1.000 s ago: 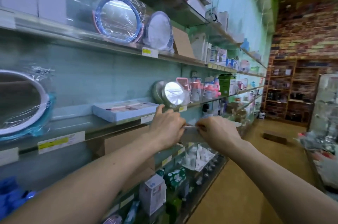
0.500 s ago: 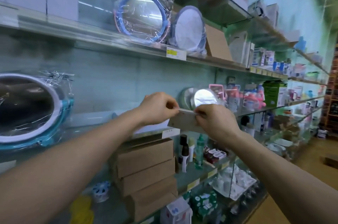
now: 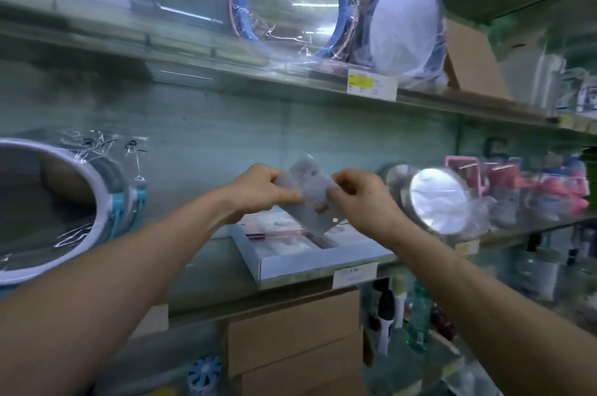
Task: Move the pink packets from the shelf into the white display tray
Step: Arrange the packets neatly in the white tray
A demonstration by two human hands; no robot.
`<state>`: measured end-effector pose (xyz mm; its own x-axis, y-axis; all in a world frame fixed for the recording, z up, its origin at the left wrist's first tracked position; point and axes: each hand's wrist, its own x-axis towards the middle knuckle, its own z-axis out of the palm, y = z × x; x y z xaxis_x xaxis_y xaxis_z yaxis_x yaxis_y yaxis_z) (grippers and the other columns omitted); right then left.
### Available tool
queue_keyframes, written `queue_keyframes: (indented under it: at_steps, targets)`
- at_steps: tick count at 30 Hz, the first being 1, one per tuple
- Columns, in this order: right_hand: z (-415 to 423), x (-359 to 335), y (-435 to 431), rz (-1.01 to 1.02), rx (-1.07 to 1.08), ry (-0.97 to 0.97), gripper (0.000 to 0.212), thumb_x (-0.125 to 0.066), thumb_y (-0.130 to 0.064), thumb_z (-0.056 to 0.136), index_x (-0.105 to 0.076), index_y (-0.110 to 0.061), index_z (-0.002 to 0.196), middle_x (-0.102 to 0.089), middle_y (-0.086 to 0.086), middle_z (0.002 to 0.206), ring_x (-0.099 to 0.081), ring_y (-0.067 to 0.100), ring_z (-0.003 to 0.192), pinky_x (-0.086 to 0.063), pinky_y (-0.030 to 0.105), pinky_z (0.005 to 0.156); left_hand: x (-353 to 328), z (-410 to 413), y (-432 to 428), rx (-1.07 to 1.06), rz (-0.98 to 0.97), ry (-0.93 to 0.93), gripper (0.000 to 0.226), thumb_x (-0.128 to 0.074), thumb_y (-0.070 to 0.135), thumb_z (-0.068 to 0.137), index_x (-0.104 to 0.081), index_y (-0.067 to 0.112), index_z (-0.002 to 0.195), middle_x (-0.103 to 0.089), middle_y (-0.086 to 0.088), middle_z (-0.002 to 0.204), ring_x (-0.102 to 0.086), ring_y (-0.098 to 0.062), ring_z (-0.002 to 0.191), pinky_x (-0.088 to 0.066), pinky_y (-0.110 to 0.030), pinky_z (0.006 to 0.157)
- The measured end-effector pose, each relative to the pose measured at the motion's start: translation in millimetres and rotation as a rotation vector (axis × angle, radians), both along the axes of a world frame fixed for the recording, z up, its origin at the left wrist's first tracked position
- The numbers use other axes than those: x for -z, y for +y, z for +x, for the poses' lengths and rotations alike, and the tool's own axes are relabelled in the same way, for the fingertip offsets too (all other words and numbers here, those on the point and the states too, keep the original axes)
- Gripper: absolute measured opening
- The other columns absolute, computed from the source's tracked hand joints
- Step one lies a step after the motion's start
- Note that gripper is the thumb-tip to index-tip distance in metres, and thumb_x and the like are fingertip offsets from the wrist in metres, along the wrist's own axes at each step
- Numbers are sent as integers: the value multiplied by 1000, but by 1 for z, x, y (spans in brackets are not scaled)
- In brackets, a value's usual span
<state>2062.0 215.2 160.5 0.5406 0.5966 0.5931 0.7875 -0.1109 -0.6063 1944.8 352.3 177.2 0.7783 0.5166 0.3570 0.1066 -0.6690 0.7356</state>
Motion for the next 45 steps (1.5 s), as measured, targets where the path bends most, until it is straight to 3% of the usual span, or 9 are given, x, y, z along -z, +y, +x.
queue_keyframes:
  at_steps: [8,12,20,24,29,32,36,41,45]
  targets:
    - [33,8,47,64,-322,543,9,-54,-5,93,-61,-5,98,-66,18,101,-60,24,89,-53,42,87,1,12,10,-111,-492,-293,5,-66,6,86,-64,11,88,-69,-8,88,-66,-19,74,-58,-30,68]
    - [51,12,55,-28,-435,624,20,-60,-2,89,-54,-8,107,-65,14,105,-66,28,94,-55,41,86,6,22,7,-181,-245,-135,17,-58,4,91,-65,12,105,-69,-3,96,-66,-16,81,-55,-27,69]
    - [92,-4,37,-206,-462,222,7,-69,-11,82,-62,-9,80,-56,4,76,-51,14,69,-46,27,62,-4,45,-22,-289,276,-7,11,-58,4,88,-66,9,94,-68,-7,88,-59,-12,73,-50,-20,60]
    - [96,7,43,-354,-399,-77,40,-66,-18,84,-44,-14,51,-35,-2,52,-31,11,50,-30,26,52,-4,45,-32,-361,505,142,9,-60,8,87,-67,12,84,-66,-9,77,-58,-16,63,-50,-27,60]
    - [97,17,43,-468,-481,-209,21,-54,-12,89,-71,-17,79,-61,-4,78,-54,15,78,-44,25,72,16,44,-37,-437,669,449,18,-56,16,87,-63,11,72,-62,-8,70,-55,-24,67,-48,-36,66]
    - [102,19,37,-481,-514,-177,25,-55,-15,90,-72,-20,108,-68,-5,112,-60,12,106,-46,29,97,28,42,-45,-418,611,528,17,-58,23,88,-74,20,89,-68,2,79,-60,-17,74,-49,-32,69]
    - [113,22,30,-455,-475,-141,28,-51,-12,91,-73,-20,107,-67,-3,116,-59,14,109,-45,29,99,34,42,-52,-378,435,576,26,-63,36,88,-72,24,109,-62,14,83,-55,-5,77,-41,-16,72]
    - [123,32,22,-551,-414,-155,26,-51,-17,90,-74,-18,101,-70,-3,112,-61,16,105,-40,35,105,40,41,-50,-427,279,605,36,-53,44,92,-56,17,69,-51,3,70,-47,-15,68,-40,-28,67]
    - [118,35,21,-579,-383,-133,25,-51,-17,89,-73,-13,102,-71,1,108,-62,18,103,-44,32,100,41,49,-43,-458,336,696,22,-54,34,91,-69,21,101,-64,6,108,-58,-15,99,-47,-29,92]
